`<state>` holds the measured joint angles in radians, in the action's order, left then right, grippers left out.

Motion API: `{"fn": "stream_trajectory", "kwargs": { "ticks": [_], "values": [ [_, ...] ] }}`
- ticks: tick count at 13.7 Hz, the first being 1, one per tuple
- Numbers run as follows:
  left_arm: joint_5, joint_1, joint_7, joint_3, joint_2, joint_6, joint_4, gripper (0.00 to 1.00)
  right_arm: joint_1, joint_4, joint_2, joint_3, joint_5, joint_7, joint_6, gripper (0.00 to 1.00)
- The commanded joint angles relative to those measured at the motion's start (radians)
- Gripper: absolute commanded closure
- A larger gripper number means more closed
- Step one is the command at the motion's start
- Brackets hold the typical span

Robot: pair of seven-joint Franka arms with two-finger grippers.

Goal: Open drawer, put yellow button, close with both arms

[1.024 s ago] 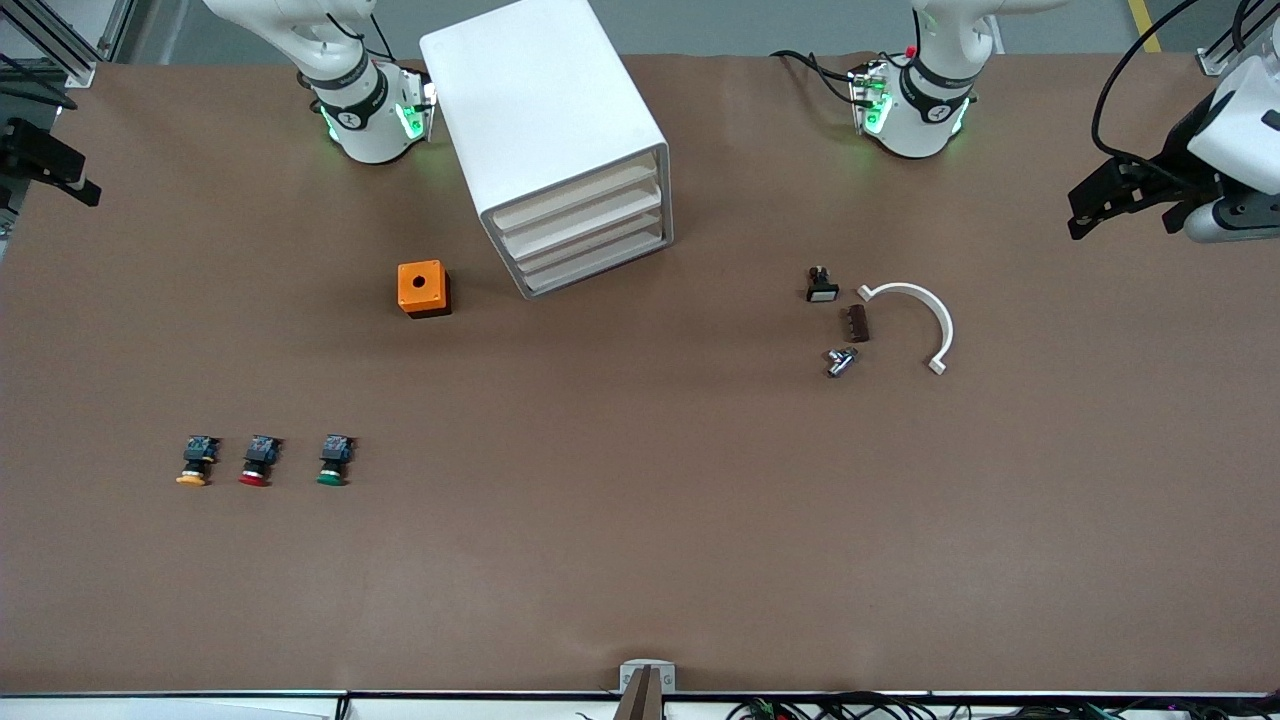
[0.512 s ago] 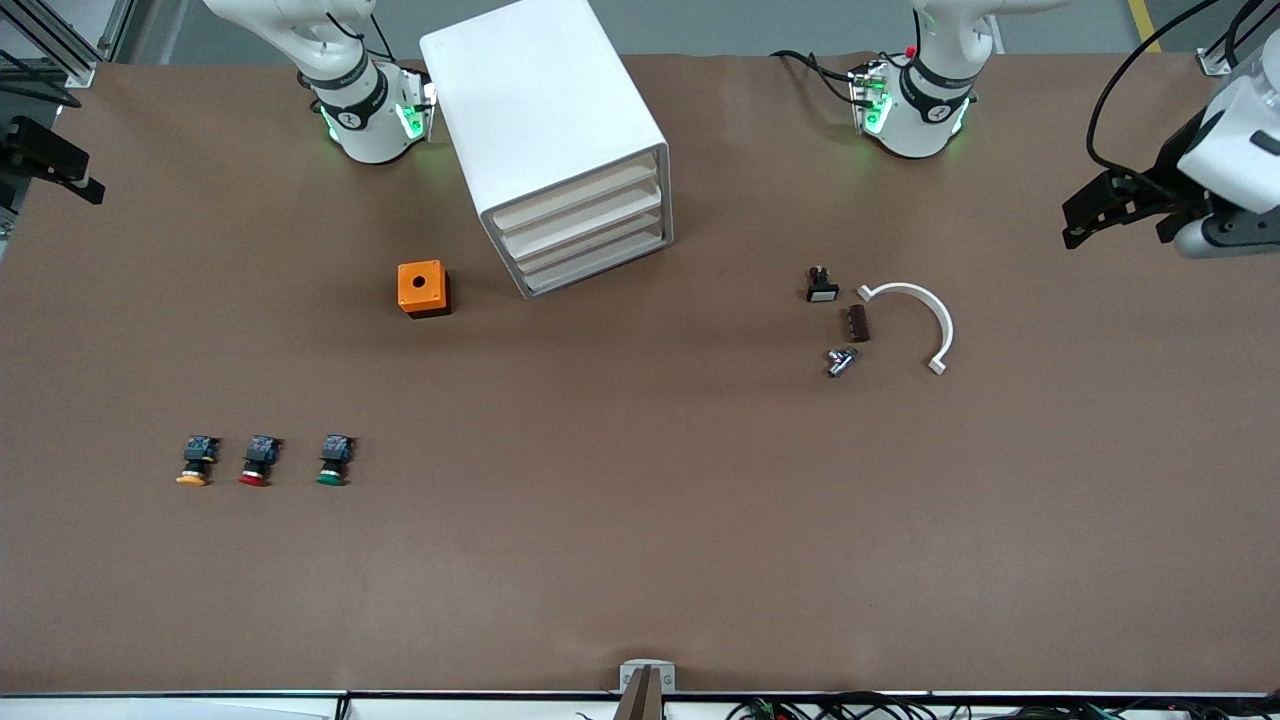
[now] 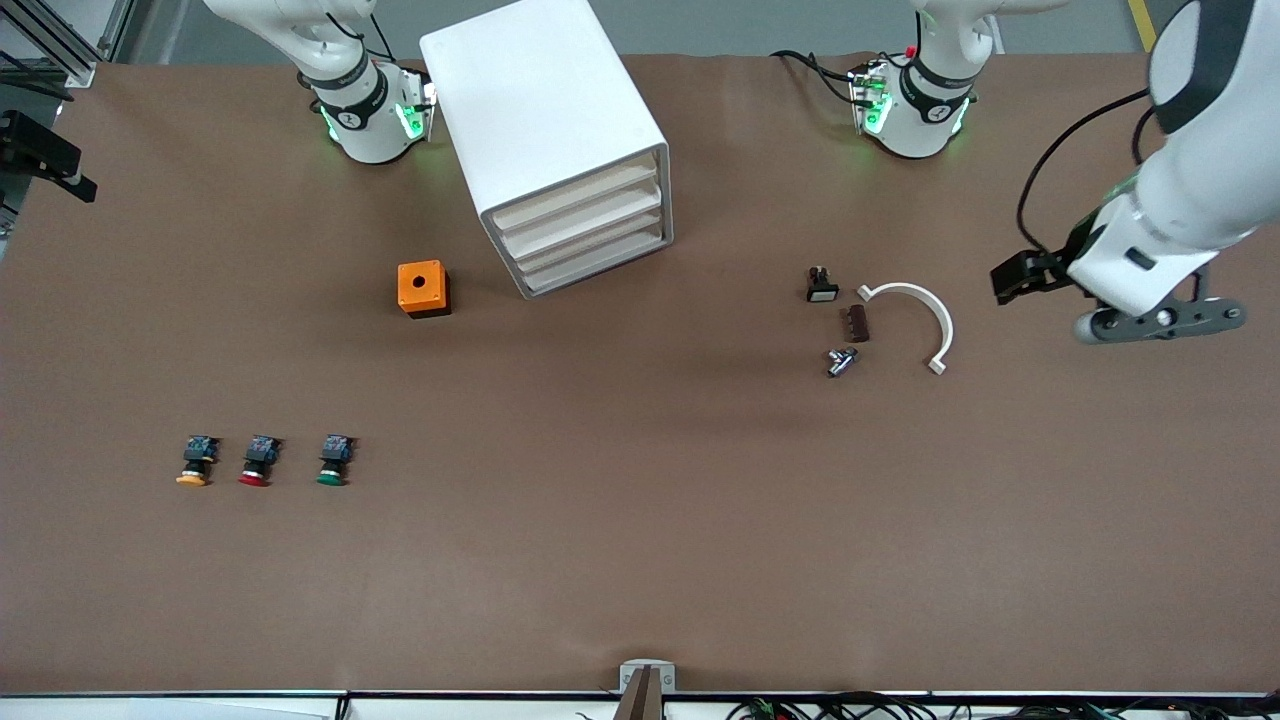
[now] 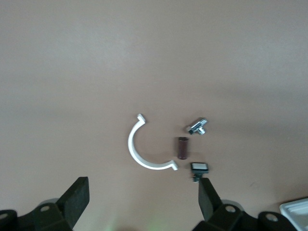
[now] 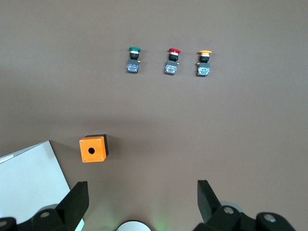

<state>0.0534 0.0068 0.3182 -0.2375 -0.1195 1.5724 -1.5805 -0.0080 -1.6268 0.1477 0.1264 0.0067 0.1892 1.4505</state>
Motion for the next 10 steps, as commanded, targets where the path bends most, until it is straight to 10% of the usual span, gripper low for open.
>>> {"fn": "stream_trajectory", "kwargs": {
  "ticks": [1,5,10],
  "values": [
    [0.011,-0.037,0.128,-0.031,-0.086,0.009,0.03,0.0,-0.029,0.016,-0.09,-0.007,-0.004,0.026,0.007,0.0],
    [0.008,-0.12,0.29,-0.034,-0.212,0.066,0.033,0.0,-0.039,0.105,-0.321,-0.007,-0.059,0.033,0.005,0.0],
    [-0.084,-0.258,0.681,-0.034,-0.351,0.067,0.077,0.01,-0.13,0.055,-0.373,-0.008,-0.051,0.052,0.16,0.0]
  ]
}}
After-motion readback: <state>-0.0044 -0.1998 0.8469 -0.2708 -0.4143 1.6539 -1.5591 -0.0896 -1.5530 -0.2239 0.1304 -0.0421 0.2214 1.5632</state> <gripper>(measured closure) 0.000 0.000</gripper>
